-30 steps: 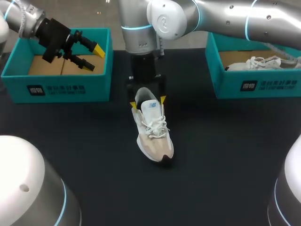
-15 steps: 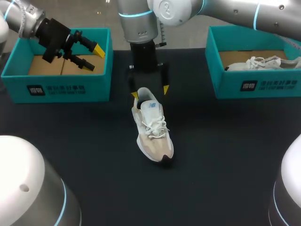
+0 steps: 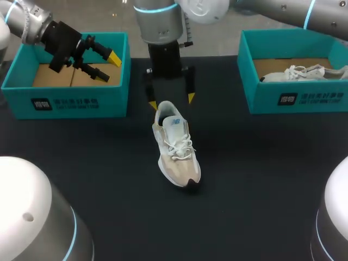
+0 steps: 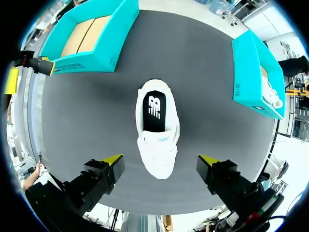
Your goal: Take the shoe out of the shoebox, open the shoe tongue, remove and reinsert the insole, then place the shoe into the shoebox
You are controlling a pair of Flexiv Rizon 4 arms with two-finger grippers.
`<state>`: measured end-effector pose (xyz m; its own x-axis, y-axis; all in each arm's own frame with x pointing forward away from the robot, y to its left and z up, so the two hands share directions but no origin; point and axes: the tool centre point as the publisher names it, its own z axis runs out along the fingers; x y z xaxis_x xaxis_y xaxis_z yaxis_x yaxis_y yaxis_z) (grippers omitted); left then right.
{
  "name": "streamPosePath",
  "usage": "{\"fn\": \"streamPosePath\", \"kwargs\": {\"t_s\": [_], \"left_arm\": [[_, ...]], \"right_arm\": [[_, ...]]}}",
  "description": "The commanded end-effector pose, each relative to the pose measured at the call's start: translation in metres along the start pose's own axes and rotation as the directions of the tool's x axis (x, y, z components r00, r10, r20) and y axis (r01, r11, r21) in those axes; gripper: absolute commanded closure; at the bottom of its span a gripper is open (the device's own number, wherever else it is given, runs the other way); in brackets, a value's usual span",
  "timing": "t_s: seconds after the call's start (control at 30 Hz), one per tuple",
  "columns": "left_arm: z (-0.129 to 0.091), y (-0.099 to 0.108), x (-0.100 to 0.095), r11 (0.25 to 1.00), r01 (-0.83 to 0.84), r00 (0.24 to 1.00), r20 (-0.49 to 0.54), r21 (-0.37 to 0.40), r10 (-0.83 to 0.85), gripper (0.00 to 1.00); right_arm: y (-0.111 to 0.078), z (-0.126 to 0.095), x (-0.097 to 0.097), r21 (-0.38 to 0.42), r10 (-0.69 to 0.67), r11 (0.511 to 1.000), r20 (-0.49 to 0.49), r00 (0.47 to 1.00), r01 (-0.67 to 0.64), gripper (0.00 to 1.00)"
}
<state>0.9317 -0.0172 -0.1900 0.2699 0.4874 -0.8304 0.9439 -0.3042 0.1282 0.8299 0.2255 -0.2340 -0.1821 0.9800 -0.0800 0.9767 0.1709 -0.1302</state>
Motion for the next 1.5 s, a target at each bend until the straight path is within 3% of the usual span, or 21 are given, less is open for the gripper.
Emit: {"fn": "streamPosePath", "kwargs": {"t_s": [0.03, 0.07, 0.17, 0.2, 0.37, 0.57, 0.77, 1.23, 1.5], "left_arm": [[0.0, 0.0, 0.0, 1.0, -0.001, 1.0, -0.003, 0.001, 0.001, 0.0], [0.0, 0.0, 0.0, 1.0, -0.001, 1.0, -0.003, 0.001, 0.001, 0.0], [0.0, 0.0, 0.0, 1.0, -0.001, 1.0, -0.003, 0.001, 0.001, 0.0], [0.0, 0.0, 0.0, 1.0, -0.001, 1.0, -0.003, 0.001, 0.001, 0.0], [0.0, 0.0, 0.0, 1.0, -0.001, 1.0, -0.003, 0.001, 0.001, 0.0], [0.0, 0.0, 0.0, 1.0, -0.001, 1.0, -0.003, 0.001, 0.001, 0.0], [0.0, 0.0, 0.0, 1.0, -0.001, 1.0, -0.003, 0.001, 0.001, 0.0], [0.0, 0.0, 0.0, 1.0, -0.001, 1.0, -0.003, 0.001, 0.001, 0.0], [0.0, 0.0, 0.0, 1.0, -0.001, 1.0, -0.003, 0.001, 0.001, 0.0]], "right_arm": [[-0.016, -0.003, -0.006, -0.078, 0.005, 0.997, -0.017, 1.0, -0.006, 0.32], [-0.02, -0.002, -0.006, -0.091, 0.007, 0.996, -0.02, 1.0, -0.009, 0.54], [-0.029, 0.0, -0.008, -0.118, 0.017, 0.993, -0.049, 0.999, -0.023, 0.92], [-0.032, 0.001, -0.009, -0.123, 0.022, 0.992, -0.06, 0.998, -0.029, 1.0], [-0.045, 0.005, -0.01, -0.137, 0.03, 0.99, -0.078, 0.996, -0.041, 1.0], [-0.048, 0.015, -0.005, -0.211, 0.019, 0.977, -0.073, 0.997, -0.034, 1.0], [-0.042, 0.034, 0.0, -0.281, 0.03, 0.959, -0.033, 0.999, -0.038, 1.0], [-0.019, 0.067, 0.012, -0.395, 0.033, 0.917, -0.057, 0.998, -0.053, 1.0], [0.0, 0.09, 0.027, -0.417, 0.012, 0.908, -0.072, 0.997, -0.041, 1.0]]}}
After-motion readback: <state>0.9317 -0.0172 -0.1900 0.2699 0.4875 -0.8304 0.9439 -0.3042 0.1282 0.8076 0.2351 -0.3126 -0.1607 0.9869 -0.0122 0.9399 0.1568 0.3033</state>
